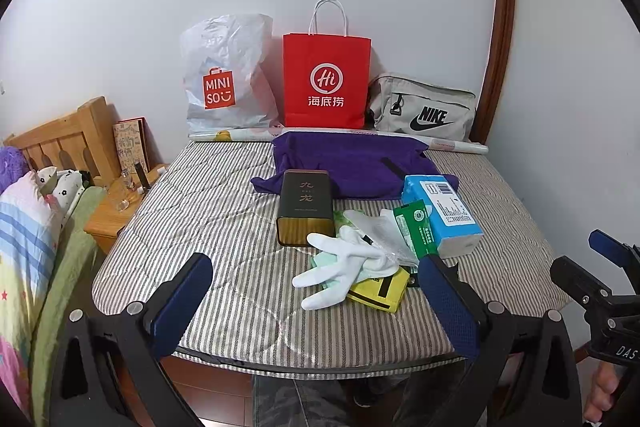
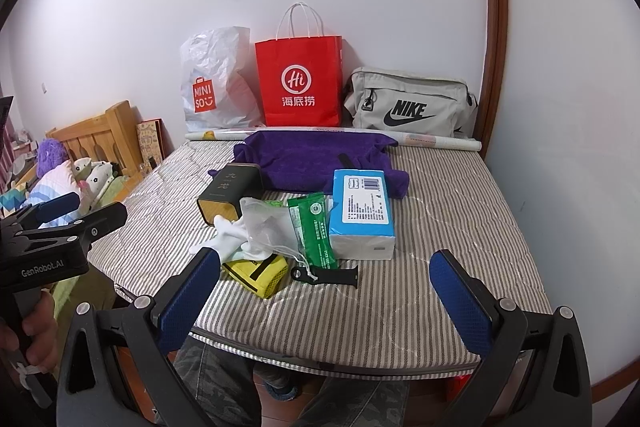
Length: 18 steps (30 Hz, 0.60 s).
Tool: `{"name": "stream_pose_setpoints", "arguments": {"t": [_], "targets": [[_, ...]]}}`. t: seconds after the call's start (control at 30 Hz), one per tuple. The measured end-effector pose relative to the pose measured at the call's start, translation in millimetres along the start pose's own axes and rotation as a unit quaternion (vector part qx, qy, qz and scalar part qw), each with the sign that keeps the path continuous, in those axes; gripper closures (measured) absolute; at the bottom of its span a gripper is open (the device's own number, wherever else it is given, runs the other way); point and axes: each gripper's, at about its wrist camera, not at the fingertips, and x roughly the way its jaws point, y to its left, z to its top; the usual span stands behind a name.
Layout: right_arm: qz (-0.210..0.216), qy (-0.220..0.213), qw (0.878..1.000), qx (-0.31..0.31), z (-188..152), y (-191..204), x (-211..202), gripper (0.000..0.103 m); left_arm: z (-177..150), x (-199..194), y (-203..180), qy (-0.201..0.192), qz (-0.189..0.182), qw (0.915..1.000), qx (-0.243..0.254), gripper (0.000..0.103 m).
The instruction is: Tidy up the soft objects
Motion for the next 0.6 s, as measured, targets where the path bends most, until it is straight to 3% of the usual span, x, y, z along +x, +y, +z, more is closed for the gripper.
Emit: {"name": "stream_pose_setpoints", "arguments": {"t": [0.33, 0.6], "targets": [[0.005, 0.009, 1.000, -0.005, -0.4, 2.5, 12.4, 0.000, -2.9, 7.2, 4.3, 0.007, 0.004, 1.0000, -0.003, 0.000], [0.012, 0.029, 0.999, 0.002, -7.1, -11.5, 48.6, 0.000, -5.3, 50.4, 17.3, 0.049, 0.009, 0.9986, -0.017, 0.000]]}}
